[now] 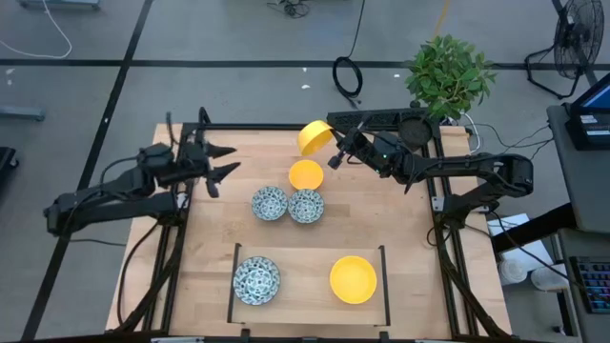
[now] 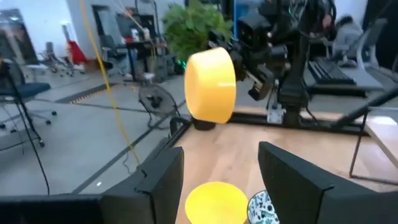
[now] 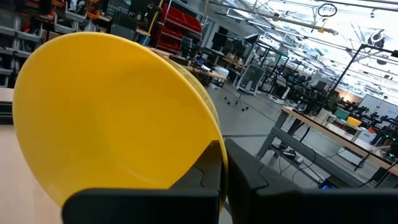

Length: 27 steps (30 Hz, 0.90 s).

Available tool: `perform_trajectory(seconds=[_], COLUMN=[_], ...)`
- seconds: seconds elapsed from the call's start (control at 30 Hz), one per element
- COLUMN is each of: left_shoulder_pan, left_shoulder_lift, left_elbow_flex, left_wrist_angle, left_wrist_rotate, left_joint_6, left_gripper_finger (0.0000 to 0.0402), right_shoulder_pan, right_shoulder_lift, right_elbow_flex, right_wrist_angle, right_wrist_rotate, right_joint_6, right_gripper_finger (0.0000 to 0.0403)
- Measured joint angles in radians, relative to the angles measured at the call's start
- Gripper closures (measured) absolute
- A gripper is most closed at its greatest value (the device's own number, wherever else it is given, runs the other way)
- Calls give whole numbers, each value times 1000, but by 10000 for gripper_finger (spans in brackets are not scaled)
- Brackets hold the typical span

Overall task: Pick & Place Mini bowls
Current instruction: Stack the left yellow bowl on the yellow bowl on the shelf

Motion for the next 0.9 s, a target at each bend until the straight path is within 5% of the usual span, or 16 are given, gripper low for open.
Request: perform_trajectory(seconds=[0.4,0.9], left_shoulder_pan=[0,0], left_shoulder_lift=[-313,-301], left_elbow_flex=[-134,-138], left_wrist_angle=[-48,-78], left_wrist_rotate=[-47,-37], left_joint_6=[-4,-69], left_gripper_finger=[190,190], right_shoulder_pan=[0,122], right_shoulder_lift=[0,-41], right_elbow_flex=[0,1], right_wrist_angle=[-24,-17], right_wrist_rotate=[0,1], right_joint_6=[25,29], right_gripper_finger=[403,403])
